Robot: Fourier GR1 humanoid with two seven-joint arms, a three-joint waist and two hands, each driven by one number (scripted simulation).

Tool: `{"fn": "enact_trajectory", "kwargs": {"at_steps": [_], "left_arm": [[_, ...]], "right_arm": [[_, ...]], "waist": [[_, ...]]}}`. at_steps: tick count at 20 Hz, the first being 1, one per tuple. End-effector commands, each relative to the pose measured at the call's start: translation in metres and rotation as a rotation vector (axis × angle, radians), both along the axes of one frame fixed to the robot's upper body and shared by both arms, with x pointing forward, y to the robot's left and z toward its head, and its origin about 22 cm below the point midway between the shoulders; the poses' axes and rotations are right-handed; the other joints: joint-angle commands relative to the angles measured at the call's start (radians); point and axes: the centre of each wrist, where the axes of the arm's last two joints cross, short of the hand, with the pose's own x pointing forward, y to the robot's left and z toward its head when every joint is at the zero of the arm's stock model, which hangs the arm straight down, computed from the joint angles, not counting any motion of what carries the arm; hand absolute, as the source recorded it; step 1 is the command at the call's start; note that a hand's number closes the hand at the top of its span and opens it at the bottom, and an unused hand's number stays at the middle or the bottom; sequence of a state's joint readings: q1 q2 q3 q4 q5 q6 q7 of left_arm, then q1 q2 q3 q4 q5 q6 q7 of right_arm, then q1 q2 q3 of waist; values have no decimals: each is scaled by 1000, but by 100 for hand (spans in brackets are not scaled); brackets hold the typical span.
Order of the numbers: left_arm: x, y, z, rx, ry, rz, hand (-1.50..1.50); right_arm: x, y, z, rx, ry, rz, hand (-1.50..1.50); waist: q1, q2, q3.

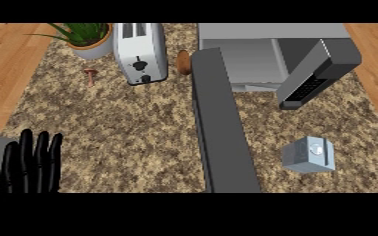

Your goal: Pick up the milk, place it into the microwave and close the microwave

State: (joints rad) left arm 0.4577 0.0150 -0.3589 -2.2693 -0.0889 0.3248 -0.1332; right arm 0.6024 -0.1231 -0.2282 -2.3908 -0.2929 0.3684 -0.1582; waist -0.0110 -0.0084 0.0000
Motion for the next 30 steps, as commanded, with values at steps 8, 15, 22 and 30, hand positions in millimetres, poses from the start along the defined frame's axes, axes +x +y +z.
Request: {"fn": "enact_trajectory", "kwargs": {"at_steps": [8,15,22,30], "left_arm": [[-54,6,-22,-4,-5,5,-150],[-82,21,-32,-3,-2,11,-150],[-107,19,-37,9,2,-17,-150],[-112,22,-40,7,6,-10,-150]], "right_arm": [[-27,5,-11,-42,-20,-49,-150],[-9,-1,-42,-64,-5,-87,-150],[28,17,-56,-98,23,-102,-150],[68,5,-85,-145,63,-144,-150]], "waist": [[12,3,0],[21,3,0],[27,4,0],[24,8,0]]}}
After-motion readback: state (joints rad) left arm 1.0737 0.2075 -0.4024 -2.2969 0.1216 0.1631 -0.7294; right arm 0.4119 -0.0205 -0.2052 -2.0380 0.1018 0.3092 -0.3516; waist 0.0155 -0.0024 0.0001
